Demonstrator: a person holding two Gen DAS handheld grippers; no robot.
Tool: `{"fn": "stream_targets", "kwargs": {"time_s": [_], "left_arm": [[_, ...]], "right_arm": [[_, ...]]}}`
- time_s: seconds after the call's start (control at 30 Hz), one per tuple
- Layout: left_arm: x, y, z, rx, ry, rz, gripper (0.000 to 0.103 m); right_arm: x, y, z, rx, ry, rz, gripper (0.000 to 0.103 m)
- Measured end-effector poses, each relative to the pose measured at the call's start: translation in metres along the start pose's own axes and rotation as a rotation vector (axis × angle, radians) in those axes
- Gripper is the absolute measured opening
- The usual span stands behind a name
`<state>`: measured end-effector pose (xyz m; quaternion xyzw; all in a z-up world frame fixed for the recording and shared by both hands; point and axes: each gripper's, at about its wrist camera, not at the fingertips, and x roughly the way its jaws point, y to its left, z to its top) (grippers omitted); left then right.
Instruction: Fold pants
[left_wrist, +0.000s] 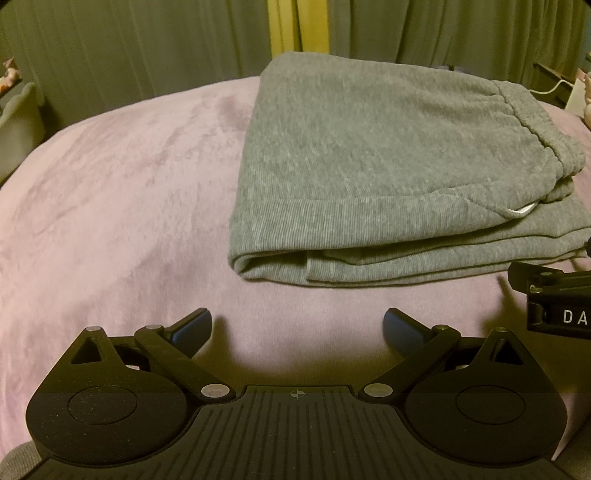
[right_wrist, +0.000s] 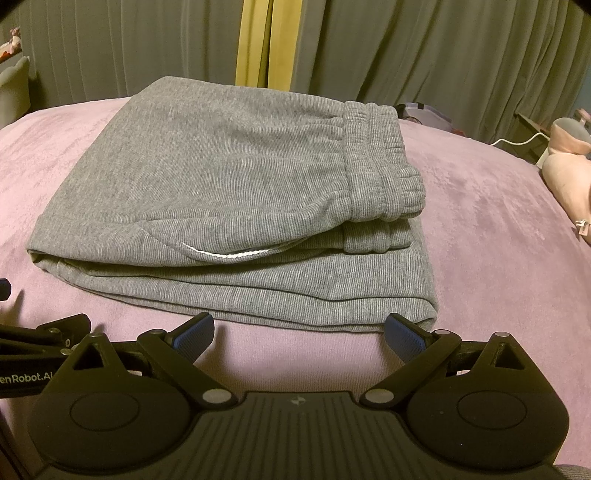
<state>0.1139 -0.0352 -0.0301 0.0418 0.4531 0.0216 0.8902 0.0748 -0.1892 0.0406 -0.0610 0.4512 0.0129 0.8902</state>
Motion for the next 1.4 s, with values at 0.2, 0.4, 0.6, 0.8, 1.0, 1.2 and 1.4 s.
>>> {"fn": "stream_targets", "kwargs": {"time_s": [0.2, 0.4, 0.6, 0.8, 1.0, 1.2, 1.4], "left_arm": [[-0.001, 0.0008, 0.0007, -0.009, -0.003, -0.007, 0.102], [-0.001, 0.0011, 0.0017, -0.006, -0.004, -0.013, 0.102], [-0.0012, 0.0004, 0.002, -0.006, -0.006, -0.013, 0.102], [-0.0019, 0.0002, 0.002, -0.007, -0.006, -0.015, 0.102], [-0.002, -0.0006, 0.0038, -0.001, -0.01, -0.016, 0.102], [-0.002, -0.0011, 0.0031, 0.004, -0.016, -0.017, 0.102], [-0.0012, -0.0019, 0.0031, 0.007, -0.01, -0.018, 0.102]], "right_arm": [[-0.0001, 0.0001, 0.0002, 0.0, 0.0, -0.001, 0.099], [-0.0002, 0.0, -0.0012, -0.002, -0.002, 0.0, 0.099], [-0.0002, 0.0001, -0.0011, -0.004, 0.0, 0.0, 0.099], [-0.0004, -0.0024, -0.0023, -0.013, -0.001, 0.002, 0.099], [-0.0001, -0.0032, -0.0023, -0.015, -0.002, 0.002, 0.099], [0.0002, -0.0037, -0.0031, -0.029, -0.004, 0.003, 0.099], [0.0, -0.0048, -0.003, -0.037, -0.006, 0.004, 0.099]]}}
